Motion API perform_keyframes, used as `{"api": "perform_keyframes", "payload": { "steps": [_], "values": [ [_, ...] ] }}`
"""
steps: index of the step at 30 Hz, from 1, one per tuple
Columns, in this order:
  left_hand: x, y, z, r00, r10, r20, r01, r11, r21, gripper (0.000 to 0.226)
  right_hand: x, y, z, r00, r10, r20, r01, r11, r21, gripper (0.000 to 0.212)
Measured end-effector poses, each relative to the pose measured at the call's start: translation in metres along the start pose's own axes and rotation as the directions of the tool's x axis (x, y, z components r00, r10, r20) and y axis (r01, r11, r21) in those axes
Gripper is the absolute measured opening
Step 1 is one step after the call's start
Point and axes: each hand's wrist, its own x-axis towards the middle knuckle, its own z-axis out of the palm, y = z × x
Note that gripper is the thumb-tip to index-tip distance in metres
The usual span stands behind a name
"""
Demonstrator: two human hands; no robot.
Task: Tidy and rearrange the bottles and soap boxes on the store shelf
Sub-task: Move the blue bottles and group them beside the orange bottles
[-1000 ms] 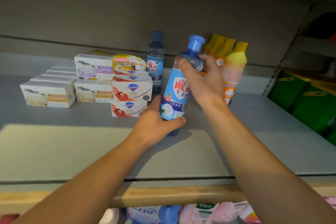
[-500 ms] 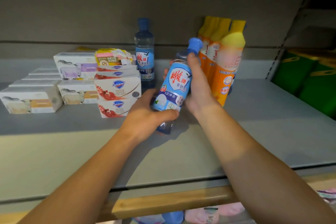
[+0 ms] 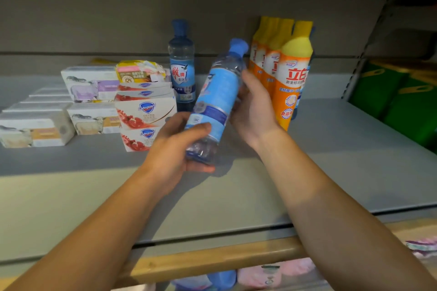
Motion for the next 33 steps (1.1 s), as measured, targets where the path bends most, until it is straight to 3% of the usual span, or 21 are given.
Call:
{"api": "perform_keyframes", "payload": {
  "steps": [3, 6, 8, 11, 13, 14, 16, 19, 21, 23, 26, 28, 30, 33],
  "values": [
    [-0.002, 0.007, -0.008, 0.928, -0.197, 0.316, 0.289, 0.917, -0.275, 0.060, -0.004, -0.001, -0.002, 0.989, 0.109, 0.096, -0.107, 0.994, -0.020, 0.046],
    [-0.002, 0.007, -0.014, 0.858, -0.209, 0.470, 0.382, 0.871, -0.309, 0.061, -0.006, 0.000, -0.001, 0.974, 0.158, 0.165, -0.155, 0.987, -0.029, 0.056],
    [0.000, 0.005, -0.010, 0.885, -0.219, 0.411, 0.343, 0.903, -0.258, 0.046, -0.006, 0.000, -0.003, 0.984, 0.104, 0.145, -0.095, 0.993, -0.071, 0.047],
    [0.002, -0.001, -0.001, 0.962, -0.224, 0.157, 0.249, 0.955, -0.163, 0.036, -0.006, 0.003, -0.005, 0.995, -0.037, 0.090, 0.060, 0.962, -0.266, 0.035],
    [0.003, -0.005, 0.001, 0.996, -0.072, -0.043, 0.074, 0.996, 0.051, 0.025, -0.006, 0.005, -0.003, 0.989, -0.145, 0.028, 0.143, 0.890, -0.433, 0.038],
    [0.002, -0.005, 0.002, 0.994, 0.049, -0.102, -0.024, 0.973, 0.232, 0.022, -0.006, 0.006, -0.002, 0.980, -0.199, -0.004, 0.171, 0.853, -0.494, 0.041],
    [-0.001, -0.006, 0.003, 0.962, 0.258, -0.089, -0.170, 0.821, 0.544, 0.037, -0.007, 0.007, 0.000, 0.957, -0.284, -0.050, 0.206, 0.796, -0.569, 0.045],
    [-0.002, -0.012, 0.008, 0.925, 0.379, -0.004, -0.261, 0.644, 0.719, 0.048, -0.008, 0.008, 0.000, 0.932, -0.360, -0.049, 0.246, 0.723, -0.646, 0.049],
    [0.000, -0.013, 0.007, 0.913, 0.408, -0.006, -0.268, 0.611, 0.745, 0.047, -0.010, 0.007, 0.000, 0.935, -0.353, -0.028, 0.253, 0.723, -0.643, 0.055],
    [0.001, -0.009, 0.003, 0.940, 0.341, -0.031, -0.246, 0.736, 0.631, 0.040, -0.011, 0.004, 0.002, 0.947, -0.320, -0.019, 0.242, 0.753, -0.611, 0.056],
    [-0.003, -0.002, 0.000, 0.995, 0.098, 0.014, -0.099, 0.980, 0.175, 0.030, -0.011, 0.000, 0.004, 0.970, -0.241, -0.009, 0.201, 0.829, -0.522, 0.039],
    [-0.004, -0.001, -0.002, 0.992, -0.029, 0.125, 0.031, 0.999, -0.013, 0.030, -0.010, 0.000, 0.005, 0.988, -0.153, -0.006, 0.132, 0.875, -0.466, 0.045],
    [-0.004, 0.001, -0.003, 0.955, -0.119, 0.272, 0.148, 0.985, -0.089, 0.037, -0.010, 0.001, 0.005, 0.998, -0.056, 0.015, 0.058, 0.925, -0.376, 0.050],
    [-0.002, 0.000, -0.007, 0.870, -0.198, 0.451, 0.282, 0.951, -0.127, 0.064, -0.011, -0.002, 0.005, 0.997, 0.013, 0.080, 0.004, 0.979, -0.206, 0.035]
  ]
}}
